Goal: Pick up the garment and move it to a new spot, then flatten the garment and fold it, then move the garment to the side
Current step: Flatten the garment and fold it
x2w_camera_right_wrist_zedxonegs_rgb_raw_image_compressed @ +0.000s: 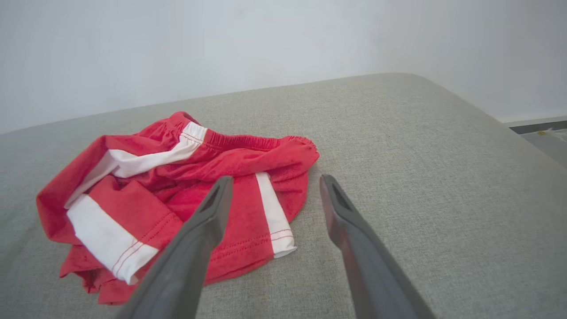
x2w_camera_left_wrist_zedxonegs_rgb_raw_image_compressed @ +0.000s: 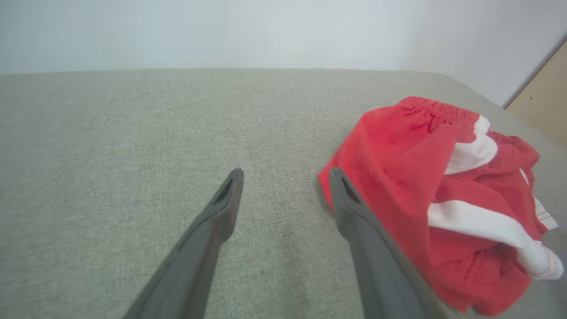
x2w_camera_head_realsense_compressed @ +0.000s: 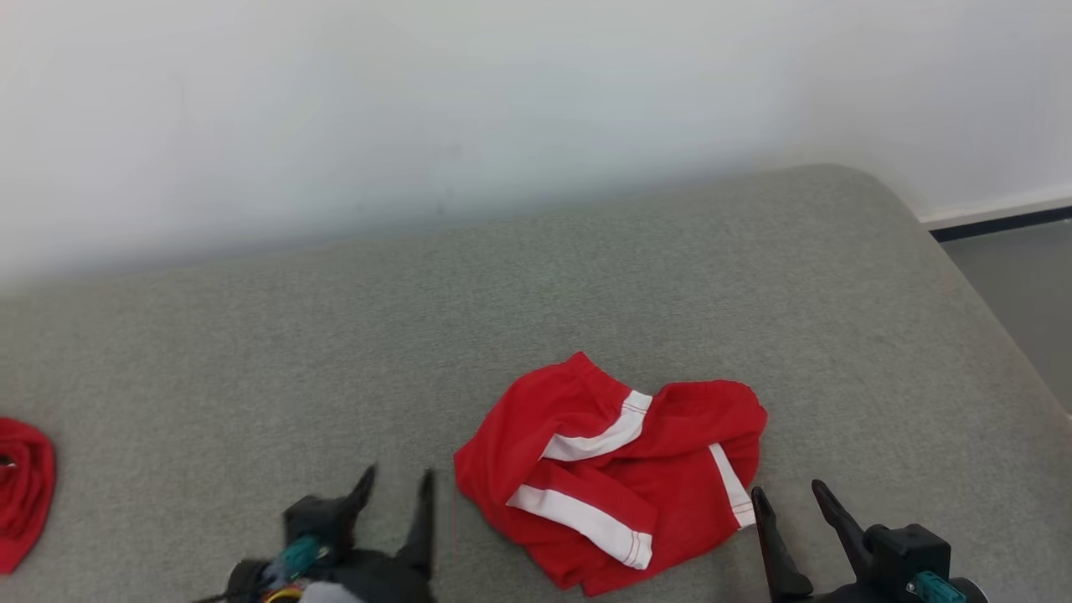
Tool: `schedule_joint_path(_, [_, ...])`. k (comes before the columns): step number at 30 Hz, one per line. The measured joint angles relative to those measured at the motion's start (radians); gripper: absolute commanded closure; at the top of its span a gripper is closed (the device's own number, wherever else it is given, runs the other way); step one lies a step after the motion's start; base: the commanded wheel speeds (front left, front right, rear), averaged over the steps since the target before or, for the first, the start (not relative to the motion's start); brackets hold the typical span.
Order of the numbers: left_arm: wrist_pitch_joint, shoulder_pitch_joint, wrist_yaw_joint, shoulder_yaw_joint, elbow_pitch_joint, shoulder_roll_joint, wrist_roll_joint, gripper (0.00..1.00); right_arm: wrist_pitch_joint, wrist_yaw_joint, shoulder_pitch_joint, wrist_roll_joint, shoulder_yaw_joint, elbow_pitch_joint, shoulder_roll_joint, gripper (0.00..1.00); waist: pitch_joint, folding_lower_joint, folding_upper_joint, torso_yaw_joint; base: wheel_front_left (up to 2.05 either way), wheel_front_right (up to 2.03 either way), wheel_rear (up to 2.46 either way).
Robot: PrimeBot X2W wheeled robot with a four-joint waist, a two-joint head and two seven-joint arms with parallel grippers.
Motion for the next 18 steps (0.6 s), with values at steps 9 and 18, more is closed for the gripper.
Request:
schedule_joint_path(9, [0.119,-0.177,-0.114,-0.177,-0.022,-0.053,0.088,0.00,0.007,0.000,-0.006,0.002,0.032,0.001,0.005,0.00,-0.002,0.0000,0.0000,0.000,0.00,0.00,0.00])
schedule_joint_path(18, [0.192,-0.333,-0.127,-0.237,0.156,-0.091,0.105,0.00,-0.004,0.000,-0.027,0.012,0.058,0.019,0.007,0.00,0.019,0.0000,0.0000,-0.128,0.00,0.00,0.00])
